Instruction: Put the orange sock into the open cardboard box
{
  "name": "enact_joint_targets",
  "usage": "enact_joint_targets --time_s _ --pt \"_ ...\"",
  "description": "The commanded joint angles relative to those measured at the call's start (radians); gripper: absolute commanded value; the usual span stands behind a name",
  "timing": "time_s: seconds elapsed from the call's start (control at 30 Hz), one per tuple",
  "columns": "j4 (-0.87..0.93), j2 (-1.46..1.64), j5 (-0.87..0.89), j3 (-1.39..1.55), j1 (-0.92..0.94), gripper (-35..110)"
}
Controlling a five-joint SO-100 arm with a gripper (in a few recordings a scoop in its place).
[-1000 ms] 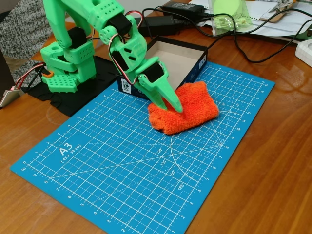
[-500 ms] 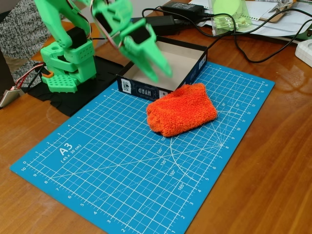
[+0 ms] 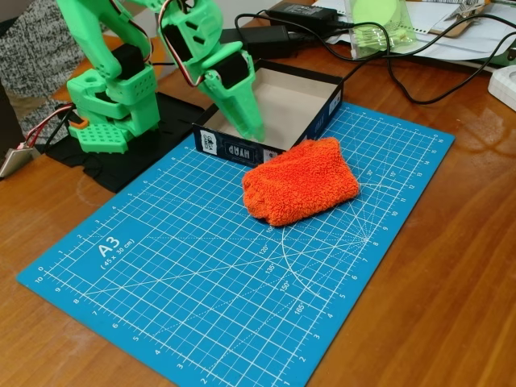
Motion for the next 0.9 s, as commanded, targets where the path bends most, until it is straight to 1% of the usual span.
enact_joint_targets --time_s 0.0,0.03,0.1,0.17,0.2,0.3,0.37,0.47,0.67,0.87 --pt "-0.003 0.018 -0.008 -0.017 0.009 0" --pt "-0.015 0.018 -0.044 -0.012 0.008 0" --pt "-0.02 0.018 -0.06 -0.011 -0.009 0" --pt "-0.043 0.023 -0.072 -0.011 -0.006 5" --pt "-0.061 0.025 -0.087 -0.011 0.002 9" --pt "-0.114 0.012 -0.179 0.025 0.0 34" --pt "-0.155 -0.012 -0.206 0.066 -0.003 34" --pt "-0.175 -0.063 -0.15 0.087 0.014 34" --pt "-0.261 -0.218 -0.123 0.08 0.051 35" --pt "-0.299 -0.377 -0.071 -0.032 0.091 35"
